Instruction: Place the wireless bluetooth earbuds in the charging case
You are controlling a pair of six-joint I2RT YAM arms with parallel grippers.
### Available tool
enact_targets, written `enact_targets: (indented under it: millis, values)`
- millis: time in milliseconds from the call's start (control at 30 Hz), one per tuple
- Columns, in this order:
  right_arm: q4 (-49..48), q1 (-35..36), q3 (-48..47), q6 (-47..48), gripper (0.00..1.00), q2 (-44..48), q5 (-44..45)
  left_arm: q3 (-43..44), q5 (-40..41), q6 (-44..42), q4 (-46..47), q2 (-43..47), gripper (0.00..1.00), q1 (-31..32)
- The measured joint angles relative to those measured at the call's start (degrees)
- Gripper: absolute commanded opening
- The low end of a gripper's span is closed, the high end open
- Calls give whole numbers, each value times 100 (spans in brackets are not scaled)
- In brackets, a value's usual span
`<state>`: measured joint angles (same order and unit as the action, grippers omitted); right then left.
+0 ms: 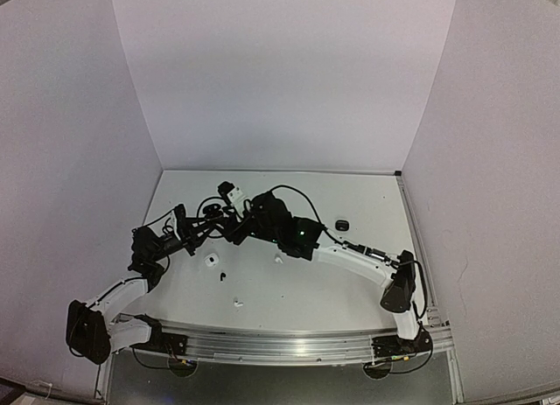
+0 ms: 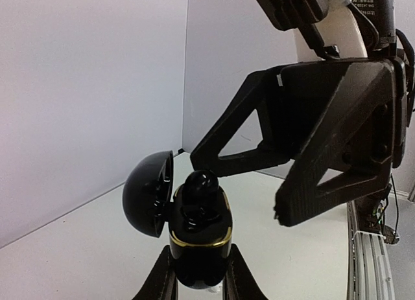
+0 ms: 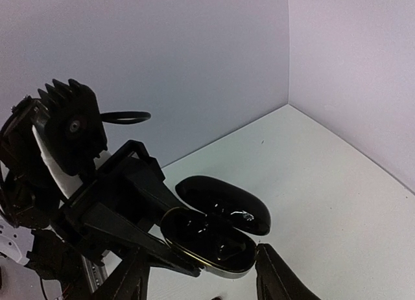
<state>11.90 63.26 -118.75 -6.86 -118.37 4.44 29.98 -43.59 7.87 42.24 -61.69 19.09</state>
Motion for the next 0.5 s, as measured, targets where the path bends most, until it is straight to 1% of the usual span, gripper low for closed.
enact_targets:
  millis: [67, 200, 333, 500]
  values:
    - [-4, -11, -26, -85, 62, 0, -73, 0, 49, 28, 2, 2, 0, 0]
    - [-27, -63, -40, -274, 64, 10, -171, 0, 160, 117, 2, 40, 0, 0]
    - [-36, -156, -40, -502, 61, 66, -124, 0, 209, 116, 2, 121, 0, 0]
    - [-95, -245, -41, -853, 58, 165, 187, -25, 223, -45, 3, 205, 0, 0]
